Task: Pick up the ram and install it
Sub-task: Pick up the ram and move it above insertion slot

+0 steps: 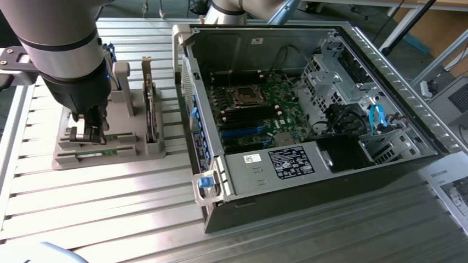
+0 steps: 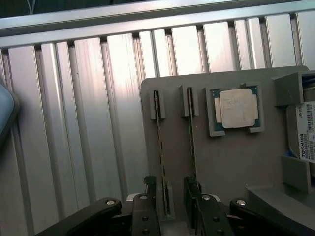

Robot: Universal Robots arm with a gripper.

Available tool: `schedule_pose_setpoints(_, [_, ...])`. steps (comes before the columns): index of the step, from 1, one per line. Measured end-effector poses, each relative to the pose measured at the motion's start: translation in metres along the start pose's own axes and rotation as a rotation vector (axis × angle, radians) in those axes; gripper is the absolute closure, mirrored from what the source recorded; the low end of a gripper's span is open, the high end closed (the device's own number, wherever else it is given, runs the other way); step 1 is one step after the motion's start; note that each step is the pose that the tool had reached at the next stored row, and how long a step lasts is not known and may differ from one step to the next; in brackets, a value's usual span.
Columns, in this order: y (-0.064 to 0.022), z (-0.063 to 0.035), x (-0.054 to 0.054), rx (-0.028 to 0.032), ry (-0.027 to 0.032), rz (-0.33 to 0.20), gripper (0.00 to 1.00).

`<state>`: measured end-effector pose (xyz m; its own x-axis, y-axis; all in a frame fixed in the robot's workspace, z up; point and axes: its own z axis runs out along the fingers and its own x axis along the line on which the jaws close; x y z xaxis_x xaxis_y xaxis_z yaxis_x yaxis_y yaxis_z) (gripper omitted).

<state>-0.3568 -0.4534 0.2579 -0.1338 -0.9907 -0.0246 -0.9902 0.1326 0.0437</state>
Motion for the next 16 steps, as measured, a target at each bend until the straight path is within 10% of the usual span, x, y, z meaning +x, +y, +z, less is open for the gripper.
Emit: schedule_pose_setpoints(16, [-0.0003, 0.006, 0.0002, -0.0007, 0.0011, -0.025, 0.64])
